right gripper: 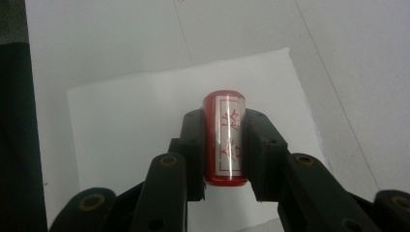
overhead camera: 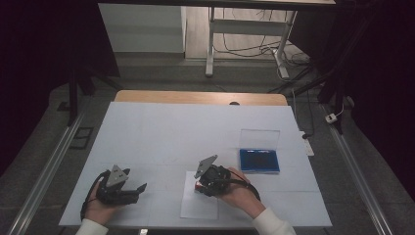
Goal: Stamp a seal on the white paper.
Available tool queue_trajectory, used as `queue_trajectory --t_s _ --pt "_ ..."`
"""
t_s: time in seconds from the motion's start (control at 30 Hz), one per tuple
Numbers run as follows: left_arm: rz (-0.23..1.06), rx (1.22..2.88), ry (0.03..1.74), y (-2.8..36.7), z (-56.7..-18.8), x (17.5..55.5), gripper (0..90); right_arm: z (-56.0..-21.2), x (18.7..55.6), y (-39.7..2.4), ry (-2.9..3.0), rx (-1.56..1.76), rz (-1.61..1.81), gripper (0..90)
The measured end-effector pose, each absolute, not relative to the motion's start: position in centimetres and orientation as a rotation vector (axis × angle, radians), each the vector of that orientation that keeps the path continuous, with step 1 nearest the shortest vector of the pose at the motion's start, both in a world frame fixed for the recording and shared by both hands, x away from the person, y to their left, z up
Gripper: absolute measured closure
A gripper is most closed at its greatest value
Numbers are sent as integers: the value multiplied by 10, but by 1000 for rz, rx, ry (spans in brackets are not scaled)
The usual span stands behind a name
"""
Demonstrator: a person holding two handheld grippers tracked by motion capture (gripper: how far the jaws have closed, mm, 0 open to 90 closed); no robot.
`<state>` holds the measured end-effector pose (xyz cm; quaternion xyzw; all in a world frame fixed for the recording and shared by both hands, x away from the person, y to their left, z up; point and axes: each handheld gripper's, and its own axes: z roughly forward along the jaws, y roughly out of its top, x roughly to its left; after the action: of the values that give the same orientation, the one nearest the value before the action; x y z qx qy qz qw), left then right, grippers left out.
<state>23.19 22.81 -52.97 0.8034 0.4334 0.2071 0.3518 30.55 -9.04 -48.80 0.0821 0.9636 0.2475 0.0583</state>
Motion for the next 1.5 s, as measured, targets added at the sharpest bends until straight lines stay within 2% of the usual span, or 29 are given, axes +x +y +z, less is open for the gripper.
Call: queue_trajectory --t_s 1.5 --pt "564 2055 1138 231 -526 230 193 -486 300 -94 2869 267 819 697"
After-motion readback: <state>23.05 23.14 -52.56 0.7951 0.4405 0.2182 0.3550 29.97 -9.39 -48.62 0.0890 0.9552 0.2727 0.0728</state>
